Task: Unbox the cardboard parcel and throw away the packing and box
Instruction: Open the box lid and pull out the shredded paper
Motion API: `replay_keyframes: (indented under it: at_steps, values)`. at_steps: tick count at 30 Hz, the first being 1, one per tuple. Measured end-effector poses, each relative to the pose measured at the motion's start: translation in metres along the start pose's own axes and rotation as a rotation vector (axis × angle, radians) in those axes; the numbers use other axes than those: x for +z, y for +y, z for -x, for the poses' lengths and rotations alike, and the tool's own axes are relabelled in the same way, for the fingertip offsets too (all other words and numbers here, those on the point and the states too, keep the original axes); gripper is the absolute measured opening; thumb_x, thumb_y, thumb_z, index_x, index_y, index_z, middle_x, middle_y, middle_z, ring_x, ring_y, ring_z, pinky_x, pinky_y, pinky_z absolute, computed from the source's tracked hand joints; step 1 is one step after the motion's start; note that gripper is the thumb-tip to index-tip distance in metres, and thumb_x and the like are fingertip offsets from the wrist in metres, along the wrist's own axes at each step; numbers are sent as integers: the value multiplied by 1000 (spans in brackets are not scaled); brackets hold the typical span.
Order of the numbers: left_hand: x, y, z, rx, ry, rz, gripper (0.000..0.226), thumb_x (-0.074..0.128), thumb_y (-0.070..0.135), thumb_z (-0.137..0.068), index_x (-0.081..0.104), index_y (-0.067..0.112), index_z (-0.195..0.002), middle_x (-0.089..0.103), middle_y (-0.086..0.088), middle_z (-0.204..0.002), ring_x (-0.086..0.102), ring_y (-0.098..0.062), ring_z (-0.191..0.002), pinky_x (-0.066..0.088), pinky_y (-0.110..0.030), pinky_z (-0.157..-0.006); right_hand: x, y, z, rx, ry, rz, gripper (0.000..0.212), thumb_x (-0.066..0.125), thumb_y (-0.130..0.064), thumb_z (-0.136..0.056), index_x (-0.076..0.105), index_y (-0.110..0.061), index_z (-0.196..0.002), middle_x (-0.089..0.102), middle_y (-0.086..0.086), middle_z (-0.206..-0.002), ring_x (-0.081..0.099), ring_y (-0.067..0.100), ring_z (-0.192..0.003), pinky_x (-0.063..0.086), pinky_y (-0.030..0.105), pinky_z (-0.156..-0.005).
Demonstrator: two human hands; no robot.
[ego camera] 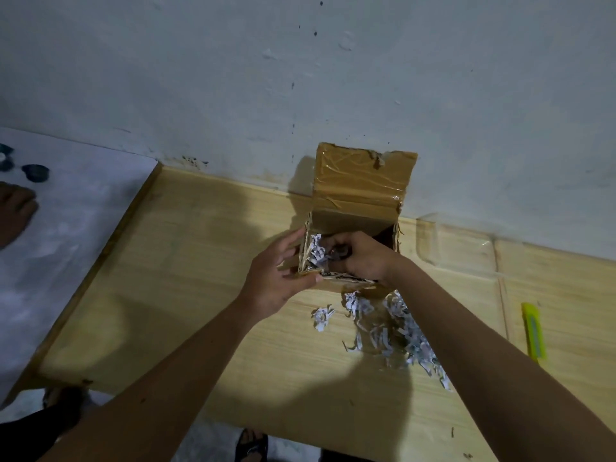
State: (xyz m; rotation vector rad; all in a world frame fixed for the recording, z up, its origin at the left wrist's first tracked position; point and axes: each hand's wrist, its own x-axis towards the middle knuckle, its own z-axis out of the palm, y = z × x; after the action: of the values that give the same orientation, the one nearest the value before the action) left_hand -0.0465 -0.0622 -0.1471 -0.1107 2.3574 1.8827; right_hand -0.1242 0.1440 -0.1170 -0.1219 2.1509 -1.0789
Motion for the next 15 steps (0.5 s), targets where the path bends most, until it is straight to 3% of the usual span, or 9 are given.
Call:
replay_keyframes:
  at_steps: [4, 6, 8, 10, 13, 15]
  values:
    - [-3, 0, -1, 12, -3, -21, 95, 96, 21, -69, 50, 40, -149, 58, 9, -149, 56, -7, -134, 52, -7, -84, -6, -10, 9, -132, 132, 145, 43, 81, -27, -88, 70, -27, -130, 75, -4, -119, 70, 14, -109, 54, 36, -103]
    - [-3, 1, 0, 16, -2, -21, 94, 96, 22, -69, 50, 42, -148, 58, 10, -149, 55, -8, -135, 53, -11, -86, -13, -15, 16, -141, 150, 245, 46, 77, -37, -90, 67, -31, -134, 74, -5, -124, 68, 16, -114, 52, 36, -106]
    - [-3, 1, 0, 17, -3, -21, 94, 96, 23, -69, 50, 44, -148, 58, 11, -148, 55, -9, -136, 54, -22, -92, -15, -18, 19, -116, 62, 326, 54, 74, -40, -92, 59, -32, -143, 69, -3, -134, 64, 19, -123, 48, 34, -110]
    - [-2, 0, 0, 17, -7, -19, 93, 96, 23, -69, 50, 45, -147, 59, 10, -148, 56, -10, -136, 55, -29, -96, -12, -19, 14, -112, -28, 418, 60, 73, -36, -93, 52, -30, -150, 65, -1, -141, 60, 22, -129, 45, 32, -111]
    - [-3, 1, 0, 16, -11, -37, 94, 96, 23, -70, 49, 44, -148, 59, 11, -148, 55, -8, -136, 53, -21, -92, -8, -16, -1, -126, -118, 497, 69, 71, -18, -94, 44, -29, -156, 47, 2, -154, 49, 26, -138, 42, 38, -116]
    - [-4, 1, 0, 18, -13, -47, 94, 96, 23, -70, 48, 44, -149, 58, 11, -148, 55, -8, -136, 52, -18, -91, -8, -10, -8, -132, -144, 487, 69, 69, -6, -91, 50, -31, -152, 40, 0, -152, 47, 25, -137, 42, 38, -116]
